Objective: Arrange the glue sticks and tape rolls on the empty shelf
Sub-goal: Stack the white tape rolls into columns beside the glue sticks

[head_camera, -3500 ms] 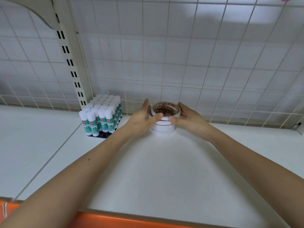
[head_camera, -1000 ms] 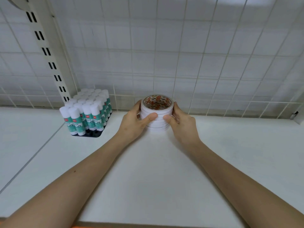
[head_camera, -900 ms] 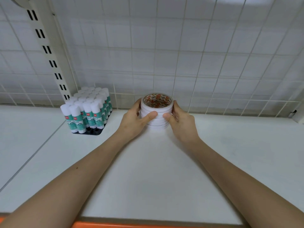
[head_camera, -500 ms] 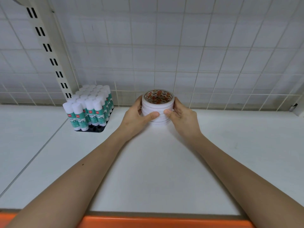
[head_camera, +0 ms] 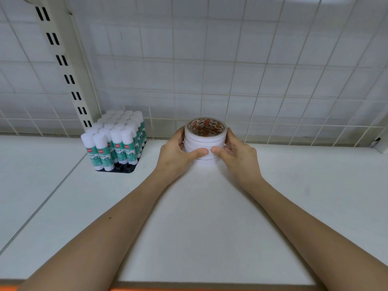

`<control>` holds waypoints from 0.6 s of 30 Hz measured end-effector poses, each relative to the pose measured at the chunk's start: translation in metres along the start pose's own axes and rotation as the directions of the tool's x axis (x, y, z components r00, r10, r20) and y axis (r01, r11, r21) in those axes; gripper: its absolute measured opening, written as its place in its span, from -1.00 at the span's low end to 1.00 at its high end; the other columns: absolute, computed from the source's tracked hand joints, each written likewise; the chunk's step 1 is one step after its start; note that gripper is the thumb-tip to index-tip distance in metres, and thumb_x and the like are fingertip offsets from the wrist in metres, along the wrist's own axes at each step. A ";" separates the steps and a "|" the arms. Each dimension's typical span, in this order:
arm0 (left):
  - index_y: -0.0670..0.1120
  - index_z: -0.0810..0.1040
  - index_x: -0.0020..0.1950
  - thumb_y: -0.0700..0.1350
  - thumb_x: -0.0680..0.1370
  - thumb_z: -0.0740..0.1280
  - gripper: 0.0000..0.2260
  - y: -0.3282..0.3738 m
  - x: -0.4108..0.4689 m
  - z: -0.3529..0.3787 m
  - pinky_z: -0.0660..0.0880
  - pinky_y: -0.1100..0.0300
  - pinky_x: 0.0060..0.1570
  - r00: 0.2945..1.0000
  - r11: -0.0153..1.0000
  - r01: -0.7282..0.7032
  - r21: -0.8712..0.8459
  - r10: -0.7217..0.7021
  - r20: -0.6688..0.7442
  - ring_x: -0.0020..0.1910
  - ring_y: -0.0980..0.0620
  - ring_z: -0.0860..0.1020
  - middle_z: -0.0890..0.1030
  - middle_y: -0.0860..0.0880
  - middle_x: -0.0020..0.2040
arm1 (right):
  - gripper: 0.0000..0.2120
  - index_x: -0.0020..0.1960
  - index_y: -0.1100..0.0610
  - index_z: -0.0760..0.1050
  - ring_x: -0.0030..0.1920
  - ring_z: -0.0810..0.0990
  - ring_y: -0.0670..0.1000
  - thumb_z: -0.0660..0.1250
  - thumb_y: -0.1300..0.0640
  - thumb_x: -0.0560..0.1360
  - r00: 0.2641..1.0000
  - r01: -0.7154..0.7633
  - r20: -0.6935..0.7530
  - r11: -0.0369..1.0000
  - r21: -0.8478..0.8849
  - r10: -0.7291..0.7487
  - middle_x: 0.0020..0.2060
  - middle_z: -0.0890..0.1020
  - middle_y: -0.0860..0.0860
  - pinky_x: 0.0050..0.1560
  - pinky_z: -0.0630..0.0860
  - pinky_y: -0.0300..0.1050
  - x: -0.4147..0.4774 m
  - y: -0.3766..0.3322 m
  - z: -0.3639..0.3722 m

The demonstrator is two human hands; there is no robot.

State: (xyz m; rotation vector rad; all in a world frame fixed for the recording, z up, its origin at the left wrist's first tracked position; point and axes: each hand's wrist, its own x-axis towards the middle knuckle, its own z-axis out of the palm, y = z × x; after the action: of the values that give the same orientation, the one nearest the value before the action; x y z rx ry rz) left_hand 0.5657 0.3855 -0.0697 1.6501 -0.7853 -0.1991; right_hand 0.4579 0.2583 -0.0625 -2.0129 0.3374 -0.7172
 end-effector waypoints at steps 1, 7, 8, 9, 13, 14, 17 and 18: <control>0.08 0.40 0.28 0.20 0.12 0.45 -0.26 0.000 -0.001 0.000 0.41 0.15 0.27 1.000 1.000 0.002 0.008 -0.002 -0.003 0.18 0.18 0.51 0.57 0.13 0.16 | -0.45 0.39 0.06 0.30 0.17 0.52 -0.17 0.37 0.10 0.44 1.000 -0.005 0.002 1.000 0.000 0.005 0.17 0.58 -0.05 0.10 0.35 -0.58 0.000 0.000 0.000; 0.06 0.34 0.33 0.23 0.20 0.40 -0.26 0.000 -0.002 0.001 0.38 0.04 0.32 1.000 0.999 -0.006 0.049 0.005 0.028 0.25 0.12 0.47 0.53 0.12 0.22 | -0.46 0.39 0.04 0.27 0.13 0.54 -0.15 0.33 0.00 0.46 0.999 0.028 0.024 0.992 -0.123 -0.026 0.15 0.59 -0.04 -0.04 0.33 -0.62 0.001 0.000 0.000; 0.06 0.33 0.33 0.23 0.20 0.40 -0.26 0.000 -0.002 0.001 0.37 0.03 0.32 1.000 0.999 -0.004 0.052 0.002 0.029 0.25 0.12 0.47 0.52 0.12 0.22 | -0.48 0.39 0.03 0.28 0.12 0.57 -0.10 0.31 -0.01 0.47 0.999 0.031 0.020 0.992 -0.122 -0.028 0.13 0.61 0.01 -0.04 0.35 -0.56 0.001 0.000 -0.001; 0.05 0.32 0.34 0.23 0.20 0.40 -0.25 0.001 -0.002 0.002 0.37 0.03 0.32 1.000 0.998 -0.003 0.059 0.001 0.030 0.26 0.11 0.46 0.52 0.12 0.22 | -0.53 0.37 0.03 0.31 0.05 0.59 -0.05 0.28 -0.01 0.49 0.999 0.034 0.011 0.992 -0.123 -0.032 0.08 0.64 0.08 -0.05 0.39 -0.49 0.001 0.000 -0.001; 0.04 0.30 0.36 0.25 0.23 0.36 -0.25 0.003 -0.004 0.003 0.37 0.15 0.30 0.999 0.996 -0.020 0.092 0.016 0.038 0.24 0.14 0.46 0.51 0.15 0.20 | -0.63 0.30 0.01 0.39 -0.02 0.56 0.06 0.24 -0.01 0.52 0.999 0.038 -0.029 0.997 -0.071 -0.040 -0.02 0.63 0.23 -0.11 0.41 -0.42 -0.001 -0.001 -0.001; 0.04 0.30 0.37 0.27 0.24 0.34 -0.25 0.005 -0.005 0.003 0.37 0.18 0.29 0.999 0.994 -0.022 0.105 0.019 0.032 0.24 0.15 0.46 0.51 0.15 0.20 | -0.62 0.31 0.02 0.39 0.04 0.55 0.07 0.25 0.00 0.51 0.999 0.031 -0.030 0.998 -0.045 -0.032 0.00 0.63 0.22 -0.06 0.43 -0.38 -0.001 -0.001 0.000; 0.04 0.31 0.37 0.29 0.27 0.29 -0.28 0.008 -0.007 0.005 0.38 0.21 0.26 1.000 0.992 -0.006 0.127 0.006 -0.005 0.23 0.15 0.47 0.51 0.15 0.20 | -0.58 0.35 0.06 0.36 0.04 0.56 -0.18 0.28 0.04 0.50 1.000 -0.006 -0.024 1.000 0.017 0.006 -0.04 0.63 -0.08 -0.08 0.38 -0.57 -0.001 -0.002 0.000; 0.04 0.31 0.37 0.29 0.28 0.29 -0.29 0.009 -0.007 0.006 0.38 0.22 0.26 1.000 0.991 0.003 0.135 -0.001 -0.012 0.23 0.14 0.47 0.51 0.15 0.20 | -0.57 0.36 0.07 0.35 0.01 0.54 -0.26 0.28 0.05 0.51 1.000 -0.012 -0.023 1.000 0.026 0.013 -0.06 0.59 -0.13 -0.09 0.34 -0.63 -0.001 -0.003 0.000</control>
State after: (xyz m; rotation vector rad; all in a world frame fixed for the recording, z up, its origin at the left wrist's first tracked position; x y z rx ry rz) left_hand 0.5539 0.3850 -0.0650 1.7776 -0.8028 -0.1402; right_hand 0.4571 0.2599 -0.0604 -1.9782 0.3526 -0.7340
